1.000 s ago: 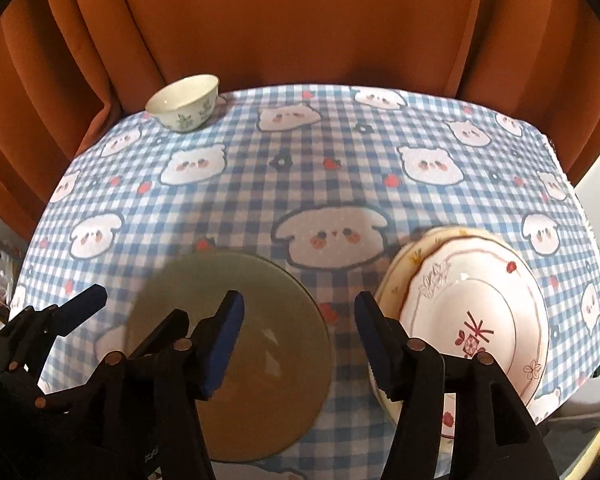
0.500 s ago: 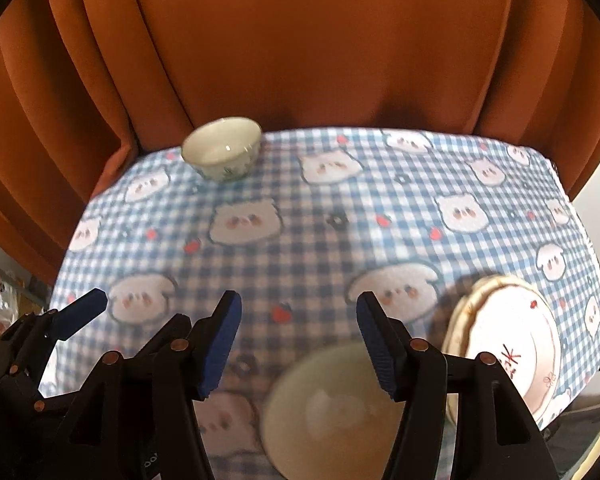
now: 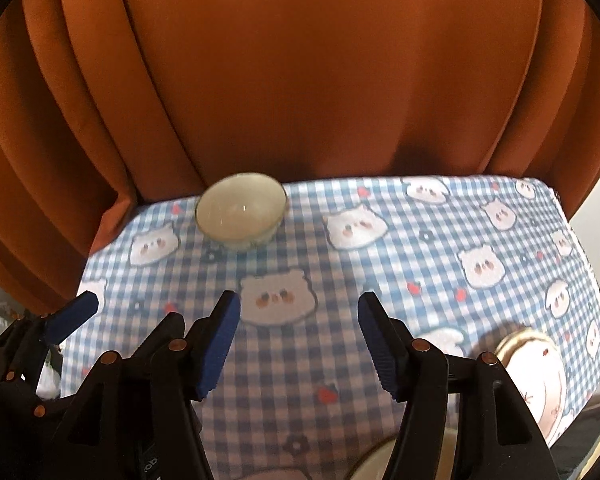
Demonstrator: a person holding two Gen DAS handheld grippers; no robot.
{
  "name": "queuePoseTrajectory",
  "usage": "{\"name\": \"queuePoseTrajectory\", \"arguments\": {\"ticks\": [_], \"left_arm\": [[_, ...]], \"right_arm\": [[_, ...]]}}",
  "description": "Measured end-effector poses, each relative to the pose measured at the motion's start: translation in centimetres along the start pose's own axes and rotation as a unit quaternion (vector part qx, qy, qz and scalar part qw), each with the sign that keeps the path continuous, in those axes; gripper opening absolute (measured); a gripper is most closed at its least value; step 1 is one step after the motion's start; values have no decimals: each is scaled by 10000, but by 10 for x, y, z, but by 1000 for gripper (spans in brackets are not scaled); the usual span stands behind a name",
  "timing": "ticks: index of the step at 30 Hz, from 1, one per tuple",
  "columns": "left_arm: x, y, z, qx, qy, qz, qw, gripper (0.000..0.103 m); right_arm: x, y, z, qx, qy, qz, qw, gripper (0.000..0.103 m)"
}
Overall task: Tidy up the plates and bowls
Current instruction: 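Move both tools to the nested white bowls and grip their rim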
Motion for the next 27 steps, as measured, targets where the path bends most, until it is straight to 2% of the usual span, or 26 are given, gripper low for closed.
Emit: {"name": "queuePoseTrajectory", "arguments": {"ticks": [5, 15, 21, 27], "left_arm": [[0, -20, 23, -53, -40, 93, 9999, 80], [-3, -84, 46, 285, 183, 184, 9993, 80], [-6, -125, 62, 241, 152, 396, 9988, 80], [-11, -164, 69, 263, 144, 449, 9985, 79]], "right_arm": [[-1, -17, 25, -103, -53, -46, 9999, 74], [-12, -82, 57, 55, -185, 34, 9998, 74], [-18, -127, 72, 69, -180, 16, 9998, 74], [-29, -166, 84, 36, -231, -27, 9997, 73]]}}
Point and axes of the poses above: each gripper's, at about its wrist camera, not at the fingertips, and y roughly against the way its jaws point, x to its left, z to its top, the point moved 5 cm from there along -y, roughly the way its jaws point, and after that the axes turned 12 degrees about z, right-handed, at the moved point
